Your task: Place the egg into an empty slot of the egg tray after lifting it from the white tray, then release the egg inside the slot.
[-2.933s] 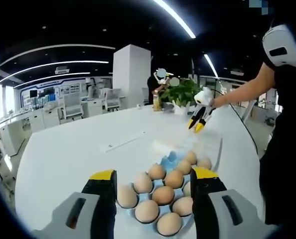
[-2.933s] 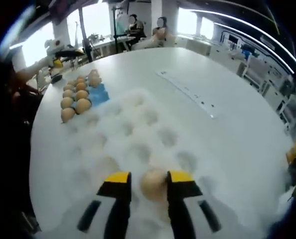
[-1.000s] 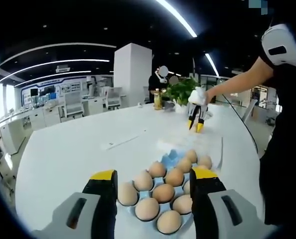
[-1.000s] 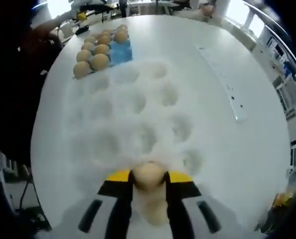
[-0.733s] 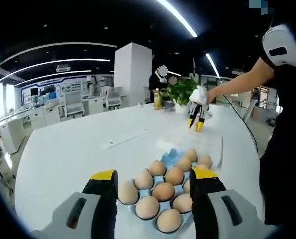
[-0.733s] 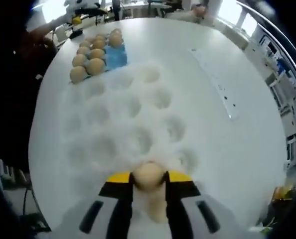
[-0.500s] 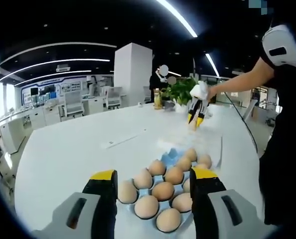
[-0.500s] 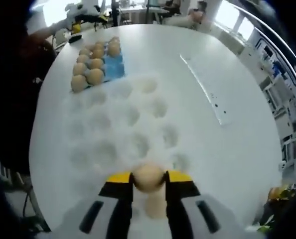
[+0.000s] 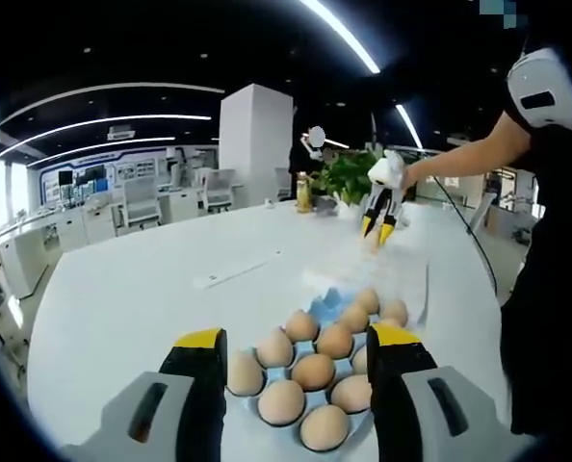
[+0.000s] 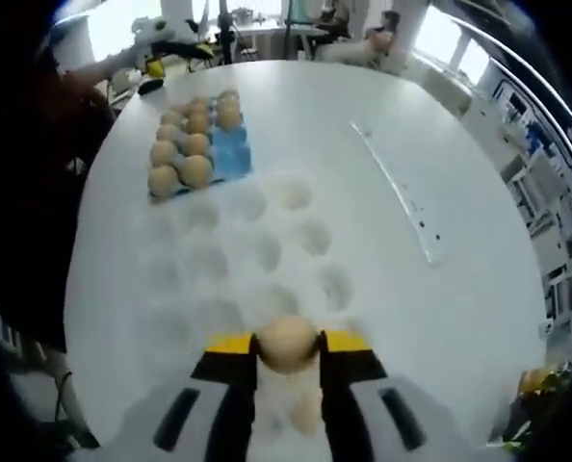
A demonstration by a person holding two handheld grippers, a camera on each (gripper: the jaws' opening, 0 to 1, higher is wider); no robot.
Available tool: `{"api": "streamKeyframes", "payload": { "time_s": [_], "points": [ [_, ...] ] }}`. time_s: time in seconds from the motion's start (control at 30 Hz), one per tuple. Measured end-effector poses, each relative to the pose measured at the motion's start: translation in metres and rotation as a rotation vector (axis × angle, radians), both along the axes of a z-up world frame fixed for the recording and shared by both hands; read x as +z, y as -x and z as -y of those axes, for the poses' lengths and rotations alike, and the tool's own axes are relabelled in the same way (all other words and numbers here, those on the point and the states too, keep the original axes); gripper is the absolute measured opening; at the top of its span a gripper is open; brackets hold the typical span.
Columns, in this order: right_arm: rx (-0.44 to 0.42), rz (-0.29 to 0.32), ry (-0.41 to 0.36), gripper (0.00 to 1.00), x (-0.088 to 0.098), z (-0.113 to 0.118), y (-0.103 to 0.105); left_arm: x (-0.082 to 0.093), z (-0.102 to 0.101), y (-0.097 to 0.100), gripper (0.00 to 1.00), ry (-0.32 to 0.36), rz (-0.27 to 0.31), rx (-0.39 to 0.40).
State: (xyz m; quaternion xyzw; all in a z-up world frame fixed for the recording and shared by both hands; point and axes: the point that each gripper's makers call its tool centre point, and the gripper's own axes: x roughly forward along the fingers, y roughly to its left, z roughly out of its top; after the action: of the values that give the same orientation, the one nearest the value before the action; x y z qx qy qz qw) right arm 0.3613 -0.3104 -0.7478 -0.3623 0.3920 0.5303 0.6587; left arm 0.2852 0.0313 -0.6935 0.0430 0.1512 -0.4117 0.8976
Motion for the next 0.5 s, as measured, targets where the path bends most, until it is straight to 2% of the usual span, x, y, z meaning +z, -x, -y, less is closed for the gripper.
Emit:
{"api": "streamKeyframes", "payload": {
  "time_s": [0.5],
  "points": [
    [0.102, -0.009, -0.069, 0.25, 0.002, -0.056, 0.006, 0.003, -0.004, -0.001, 0.59, 0.0, 0.008, 0.008]
  ]
}}
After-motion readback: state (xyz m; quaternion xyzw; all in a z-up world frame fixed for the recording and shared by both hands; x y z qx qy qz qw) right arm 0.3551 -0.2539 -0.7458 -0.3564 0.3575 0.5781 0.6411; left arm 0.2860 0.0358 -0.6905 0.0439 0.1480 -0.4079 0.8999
